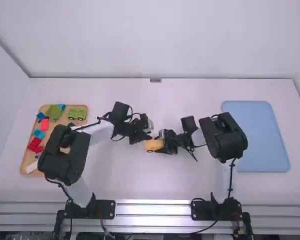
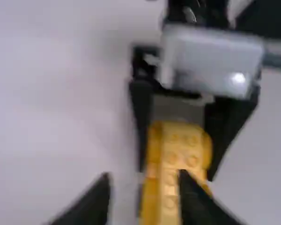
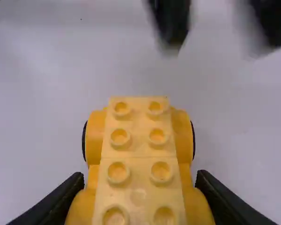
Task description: Assemble lego blocks to make yellow taxi
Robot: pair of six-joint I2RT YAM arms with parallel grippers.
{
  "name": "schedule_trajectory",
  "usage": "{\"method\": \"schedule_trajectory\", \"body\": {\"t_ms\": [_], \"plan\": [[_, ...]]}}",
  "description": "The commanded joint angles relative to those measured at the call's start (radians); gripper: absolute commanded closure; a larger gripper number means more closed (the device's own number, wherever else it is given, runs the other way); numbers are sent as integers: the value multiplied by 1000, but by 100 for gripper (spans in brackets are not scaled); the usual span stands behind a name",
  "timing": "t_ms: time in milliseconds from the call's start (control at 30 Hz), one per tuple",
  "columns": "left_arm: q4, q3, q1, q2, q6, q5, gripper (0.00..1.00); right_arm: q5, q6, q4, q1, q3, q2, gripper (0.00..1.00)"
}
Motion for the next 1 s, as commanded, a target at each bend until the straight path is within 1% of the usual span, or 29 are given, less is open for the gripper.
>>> {"method": "schedule_trajectory", "body": {"t_ms": [0, 33, 167, 333, 433, 500, 533, 567, 600, 633, 700, 767, 867, 900, 967], "plan": [[-26, 60, 30, -93, 1, -34, 26, 50, 24, -5, -4, 26, 11, 53], [-31, 64, 34, -100, 0, -42, 1, 56, 24, -5, -4, 28, 11, 53], [-34, 72, 54, -148, -65, -103, 1, 87, 12, -8, -3, 43, 11, 53], [-35, 70, 84, -166, -207, -219, 1, 138, -5, -90, -3, 80, 11, 53], [-35, 63, 97, -166, -243, -254, 1, 137, -33, -129, -3, 92, 11, 53], [-44, 60, 98, -166, -242, -257, 1, 138, -36, -149, -3, 100, 11, 44], [-46, 60, 97, -166, -242, -256, 1, 137, -35, -152, -3, 101, 10, 42], [-47, 60, 97, -166, -242, -257, 1, 137, -35, -158, -4, 102, 7, 25], [-47, 60, 98, -166, -242, -257, 1, 137, -35, -174, -4, 106, 0, 12], [-46, 60, 98, -166, -242, -258, 1, 137, -36, -197, -3, 114, -10, 4], [-43, 60, 98, -166, -242, -261, 1, 138, -35, -225, -4, 123, -24, 1], [-38, 60, 97, -166, -242, -259, 1, 142, -38, -273, -5, 135, -50, 2], [-38, 60, 98, -166, -243, -260, 1, 197, -82, -443, -19, 165, -140, 2], [-38, 60, 98, -166, -243, -259, 1, 206, -85, -460, -20, 168, -151, 2], [-47, 60, 98, -166, -242, -260, 1, 283, -84, -573, -29, 188, -224, 2]]}}
